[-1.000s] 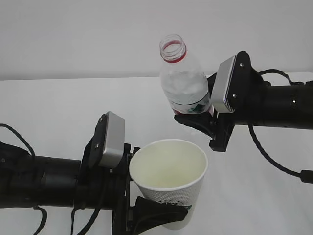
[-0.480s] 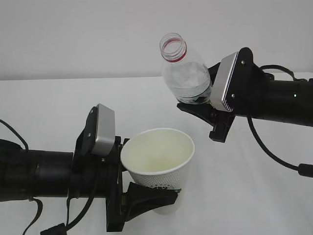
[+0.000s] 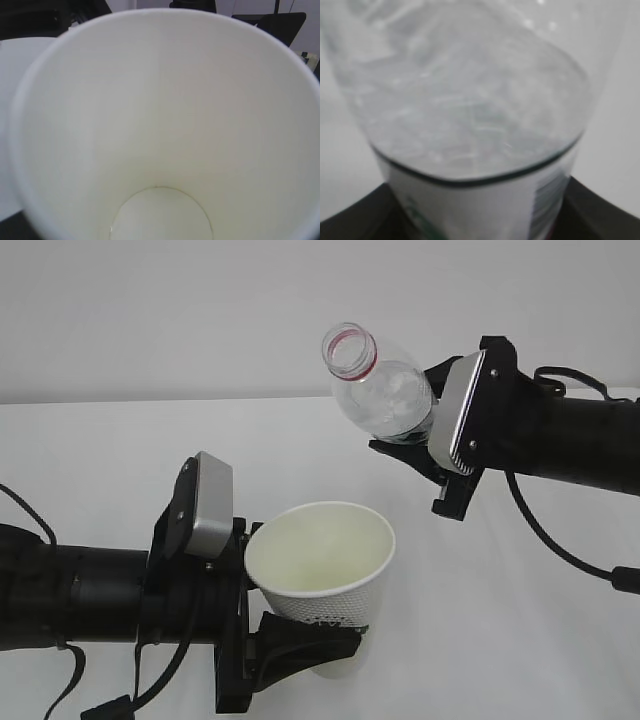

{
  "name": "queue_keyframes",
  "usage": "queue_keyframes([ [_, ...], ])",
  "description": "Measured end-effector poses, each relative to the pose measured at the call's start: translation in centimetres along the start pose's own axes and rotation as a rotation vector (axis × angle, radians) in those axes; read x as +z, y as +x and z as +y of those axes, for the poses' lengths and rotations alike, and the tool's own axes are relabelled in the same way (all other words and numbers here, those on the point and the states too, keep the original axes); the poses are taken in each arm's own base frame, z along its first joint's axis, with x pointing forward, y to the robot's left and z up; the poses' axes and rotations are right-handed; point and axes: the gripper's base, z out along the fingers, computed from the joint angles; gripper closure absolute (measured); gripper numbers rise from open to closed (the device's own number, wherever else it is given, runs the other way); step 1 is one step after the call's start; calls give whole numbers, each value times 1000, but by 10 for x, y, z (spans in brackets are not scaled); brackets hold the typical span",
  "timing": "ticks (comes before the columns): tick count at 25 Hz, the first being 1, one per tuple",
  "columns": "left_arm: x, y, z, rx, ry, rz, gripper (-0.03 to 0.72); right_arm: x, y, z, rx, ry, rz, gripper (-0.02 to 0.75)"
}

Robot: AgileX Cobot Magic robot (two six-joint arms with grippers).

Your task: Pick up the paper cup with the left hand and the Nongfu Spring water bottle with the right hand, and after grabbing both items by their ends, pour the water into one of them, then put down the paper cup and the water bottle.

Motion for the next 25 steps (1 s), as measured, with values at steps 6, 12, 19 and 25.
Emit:
queue_keyframes([
  [6,0,0,0,0,0,0,151,0,1,-2,-52,19,10,267],
  [12,0,0,0,0,0,0,151,0,1,-3,-93,32,16,267],
  [19,0,1,0,0,-3,6,151,0,2,-5,-135,57,26,267],
  [25,0,1,0,0,-4,10,151,0,-1,-8,-183,93,2,267],
])
